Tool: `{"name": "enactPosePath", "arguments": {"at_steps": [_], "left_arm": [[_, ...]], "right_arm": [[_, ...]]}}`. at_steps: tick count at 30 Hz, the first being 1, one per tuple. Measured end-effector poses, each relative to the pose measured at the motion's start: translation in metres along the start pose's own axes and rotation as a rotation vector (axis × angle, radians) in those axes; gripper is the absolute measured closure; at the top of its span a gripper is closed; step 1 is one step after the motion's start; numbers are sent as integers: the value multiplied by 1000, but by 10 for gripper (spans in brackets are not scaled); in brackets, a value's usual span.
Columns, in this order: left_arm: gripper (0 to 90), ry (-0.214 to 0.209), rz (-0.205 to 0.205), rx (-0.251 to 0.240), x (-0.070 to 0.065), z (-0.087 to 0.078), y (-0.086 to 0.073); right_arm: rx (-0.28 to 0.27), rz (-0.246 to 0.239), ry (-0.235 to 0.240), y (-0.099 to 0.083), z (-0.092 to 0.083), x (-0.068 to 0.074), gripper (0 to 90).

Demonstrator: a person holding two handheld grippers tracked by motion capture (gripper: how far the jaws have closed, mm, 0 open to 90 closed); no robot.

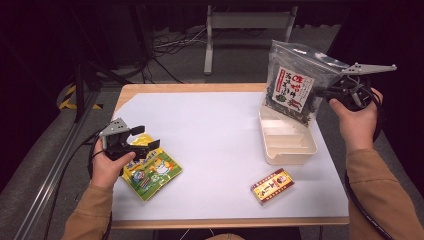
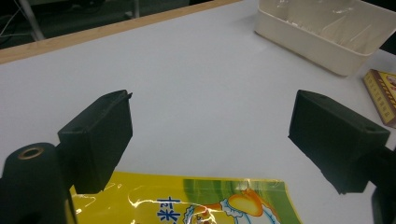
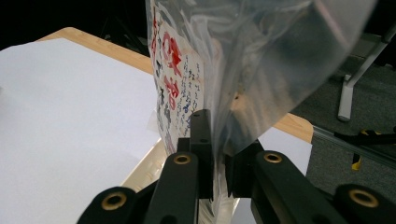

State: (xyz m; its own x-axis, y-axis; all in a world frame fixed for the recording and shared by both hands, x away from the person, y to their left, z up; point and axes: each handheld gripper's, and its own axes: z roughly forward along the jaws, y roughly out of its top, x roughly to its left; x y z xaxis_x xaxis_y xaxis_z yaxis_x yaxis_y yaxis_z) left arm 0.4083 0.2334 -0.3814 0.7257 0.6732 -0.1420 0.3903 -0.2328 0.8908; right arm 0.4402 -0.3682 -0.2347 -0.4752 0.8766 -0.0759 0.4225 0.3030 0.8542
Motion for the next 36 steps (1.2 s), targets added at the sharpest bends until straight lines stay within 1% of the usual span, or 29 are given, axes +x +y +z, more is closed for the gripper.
{"name": "enactPosePath", "arguments": {"at_steps": [6, 15, 18, 23, 31, 36], "left_arm": [[144, -1, 0, 4, 0, 0, 0], [145, -3, -8, 8, 0, 0, -1], [145, -4, -8, 7, 1, 0, -1], [144, -3, -7, 9, 0, 0, -1], [140, -3, -12, 9, 1, 0, -1], [121, -4, -8, 17, 0, 1, -1]], "right_arm": [[4, -10, -14, 0, 4, 1, 833], [38, -30, -44, 0, 14, 5, 830], [42, -23, -52, 0, 16, 5, 830], [61, -32, -72, -2, 20, 5, 827], [76, -23, -56, -10, 30, 4, 824], [81, -2, -42, -18, 36, 2, 822]]}}
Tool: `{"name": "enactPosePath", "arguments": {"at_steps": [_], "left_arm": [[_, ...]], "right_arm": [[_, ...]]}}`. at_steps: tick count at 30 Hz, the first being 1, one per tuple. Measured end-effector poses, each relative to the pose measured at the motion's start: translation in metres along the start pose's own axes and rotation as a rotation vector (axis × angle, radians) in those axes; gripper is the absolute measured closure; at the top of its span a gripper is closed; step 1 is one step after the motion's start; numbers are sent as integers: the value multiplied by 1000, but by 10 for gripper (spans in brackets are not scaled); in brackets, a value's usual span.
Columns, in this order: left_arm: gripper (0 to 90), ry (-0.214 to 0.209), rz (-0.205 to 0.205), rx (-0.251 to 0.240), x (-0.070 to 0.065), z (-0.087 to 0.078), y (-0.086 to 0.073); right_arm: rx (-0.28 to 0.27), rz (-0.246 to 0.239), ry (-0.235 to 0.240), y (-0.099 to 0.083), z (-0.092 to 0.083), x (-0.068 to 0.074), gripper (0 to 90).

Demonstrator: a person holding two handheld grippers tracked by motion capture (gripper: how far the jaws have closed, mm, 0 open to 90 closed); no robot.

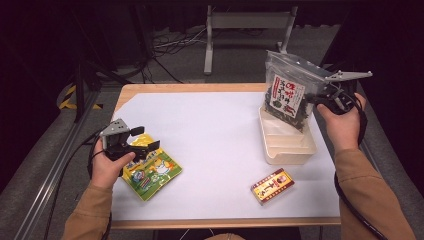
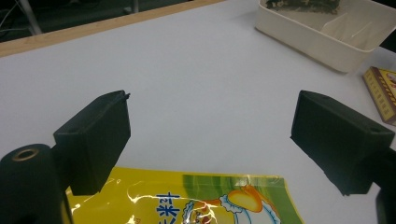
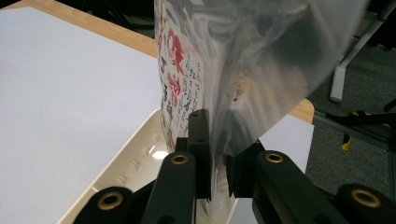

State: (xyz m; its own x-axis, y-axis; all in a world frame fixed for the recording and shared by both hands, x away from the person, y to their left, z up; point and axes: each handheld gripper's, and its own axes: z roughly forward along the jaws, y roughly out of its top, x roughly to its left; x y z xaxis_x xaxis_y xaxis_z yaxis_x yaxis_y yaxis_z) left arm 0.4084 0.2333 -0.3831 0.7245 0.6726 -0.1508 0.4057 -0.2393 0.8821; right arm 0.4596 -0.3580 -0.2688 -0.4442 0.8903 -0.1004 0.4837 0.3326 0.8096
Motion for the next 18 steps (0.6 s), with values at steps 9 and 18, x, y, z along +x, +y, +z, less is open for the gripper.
{"name": "enactPosePath", "arguments": {"at_steps": [9, 18], "left_arm": [[108, 3, 1, 7, 0, 1, 0], [107, 1, 5, 14, -1, 2, 0]], "right_arm": [[6, 36, 15, -11, 5, -5, 816], [10, 75, 31, -20, 6, -13, 812]]}}
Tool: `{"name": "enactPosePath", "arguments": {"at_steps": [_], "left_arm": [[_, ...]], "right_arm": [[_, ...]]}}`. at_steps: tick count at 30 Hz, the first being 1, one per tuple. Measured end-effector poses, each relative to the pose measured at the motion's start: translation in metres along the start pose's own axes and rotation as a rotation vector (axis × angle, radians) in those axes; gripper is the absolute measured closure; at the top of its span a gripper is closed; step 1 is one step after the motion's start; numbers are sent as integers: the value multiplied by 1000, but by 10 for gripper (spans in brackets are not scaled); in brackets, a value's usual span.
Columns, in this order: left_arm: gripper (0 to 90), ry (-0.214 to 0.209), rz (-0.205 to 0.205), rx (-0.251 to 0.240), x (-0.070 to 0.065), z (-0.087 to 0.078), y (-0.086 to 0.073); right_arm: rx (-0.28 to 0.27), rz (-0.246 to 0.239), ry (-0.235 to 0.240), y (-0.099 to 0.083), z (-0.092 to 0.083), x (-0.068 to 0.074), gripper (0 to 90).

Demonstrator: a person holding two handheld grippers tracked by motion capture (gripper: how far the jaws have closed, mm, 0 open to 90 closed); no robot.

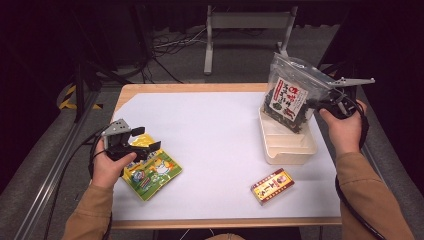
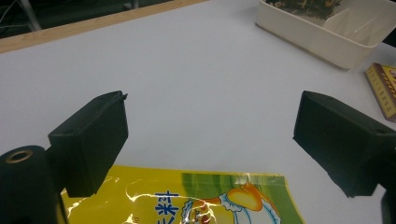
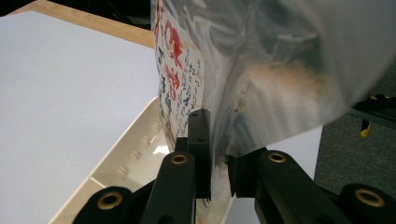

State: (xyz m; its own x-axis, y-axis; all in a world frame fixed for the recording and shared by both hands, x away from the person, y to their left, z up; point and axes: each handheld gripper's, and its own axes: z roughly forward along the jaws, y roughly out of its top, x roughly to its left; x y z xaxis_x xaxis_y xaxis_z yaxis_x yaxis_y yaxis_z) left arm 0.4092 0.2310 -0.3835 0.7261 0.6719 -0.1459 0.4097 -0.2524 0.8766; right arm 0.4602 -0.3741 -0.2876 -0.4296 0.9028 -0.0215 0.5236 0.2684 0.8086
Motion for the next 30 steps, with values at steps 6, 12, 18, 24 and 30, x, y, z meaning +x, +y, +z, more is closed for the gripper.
{"name": "enactPosePath", "arguments": {"at_steps": [6, 12, 18, 24, 30], "left_arm": [[79, -1, -4, -5, 0, 0, 0], [73, 8, 3, 2, 0, 0, 0], [73, 15, 11, 8, 0, 0, 0], [73, 18, 10, 11, 0, 0, 1], [74, 32, 26, 24, -1, -5, 3]], "right_arm": [[-4, 19, 3, 1, -2, -2, 755], [-29, 48, -23, -1, -6, -4, 524], [-40, 39, -22, -3, -13, -4, 442], [-47, 24, -19, -6, -24, -2, 406], [-36, -11, -25, -7, -35, 2, 395]]}}
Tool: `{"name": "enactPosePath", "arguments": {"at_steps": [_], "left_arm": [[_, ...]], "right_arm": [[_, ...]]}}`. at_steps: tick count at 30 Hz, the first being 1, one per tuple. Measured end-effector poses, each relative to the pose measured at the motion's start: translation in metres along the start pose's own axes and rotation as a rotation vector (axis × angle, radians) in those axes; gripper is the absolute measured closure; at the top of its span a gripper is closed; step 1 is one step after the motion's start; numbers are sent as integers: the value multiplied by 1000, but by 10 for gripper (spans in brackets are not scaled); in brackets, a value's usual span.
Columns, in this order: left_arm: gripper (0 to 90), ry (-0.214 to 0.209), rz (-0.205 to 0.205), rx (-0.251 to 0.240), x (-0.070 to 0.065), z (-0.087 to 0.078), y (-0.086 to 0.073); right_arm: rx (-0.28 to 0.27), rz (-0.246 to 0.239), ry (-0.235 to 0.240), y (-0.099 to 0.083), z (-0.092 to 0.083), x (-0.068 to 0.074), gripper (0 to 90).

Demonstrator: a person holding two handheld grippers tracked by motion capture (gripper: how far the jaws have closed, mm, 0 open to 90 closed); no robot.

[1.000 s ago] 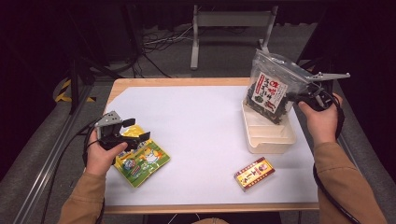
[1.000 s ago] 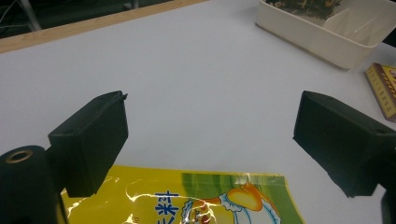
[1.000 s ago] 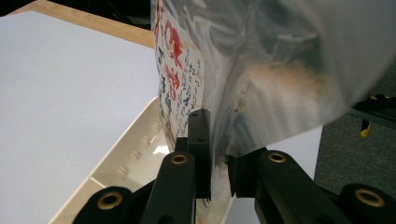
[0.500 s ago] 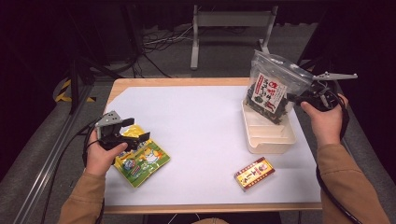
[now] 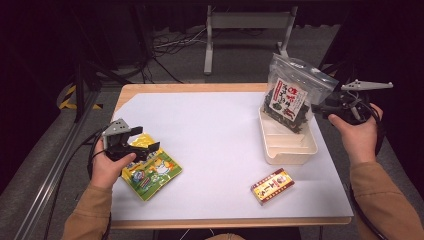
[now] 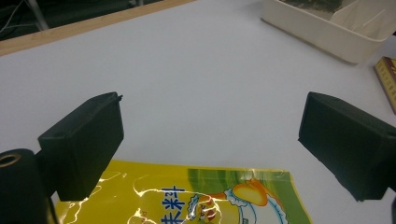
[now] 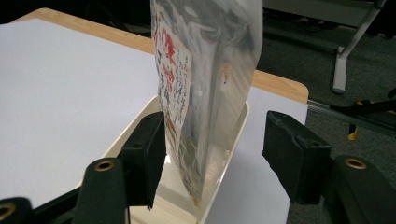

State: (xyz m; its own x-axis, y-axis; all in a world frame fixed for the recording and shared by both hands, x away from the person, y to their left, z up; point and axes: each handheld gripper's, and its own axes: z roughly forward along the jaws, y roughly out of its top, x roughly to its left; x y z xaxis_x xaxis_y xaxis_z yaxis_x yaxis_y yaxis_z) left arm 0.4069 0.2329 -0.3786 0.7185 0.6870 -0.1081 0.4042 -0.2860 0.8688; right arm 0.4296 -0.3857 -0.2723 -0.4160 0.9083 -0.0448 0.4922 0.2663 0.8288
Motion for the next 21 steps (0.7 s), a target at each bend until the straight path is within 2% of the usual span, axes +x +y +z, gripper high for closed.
{"name": "enactPosePath", "arguments": {"at_steps": [2, 7, 12, 16, 21], "left_arm": [[75, 2, -8, 5, -1, -3, 2], [80, 32, 1, 21, -1, -9, 4], [79, 41, 7, 39, 0, -13, 4], [79, 59, 8, 63, 0, -18, 5], [114, 72, -6, 134, 4, -21, 3]], "right_arm": [[1, -10, -2, 0, -5, 1, 392], [3, -23, 11, -2, -21, 7, 385], [-4, -40, 31, -4, -31, 14, 385], [-20, -56, 71, -5, -41, 25, 385], [-26, -70, 124, -7, -47, 35, 390]]}}
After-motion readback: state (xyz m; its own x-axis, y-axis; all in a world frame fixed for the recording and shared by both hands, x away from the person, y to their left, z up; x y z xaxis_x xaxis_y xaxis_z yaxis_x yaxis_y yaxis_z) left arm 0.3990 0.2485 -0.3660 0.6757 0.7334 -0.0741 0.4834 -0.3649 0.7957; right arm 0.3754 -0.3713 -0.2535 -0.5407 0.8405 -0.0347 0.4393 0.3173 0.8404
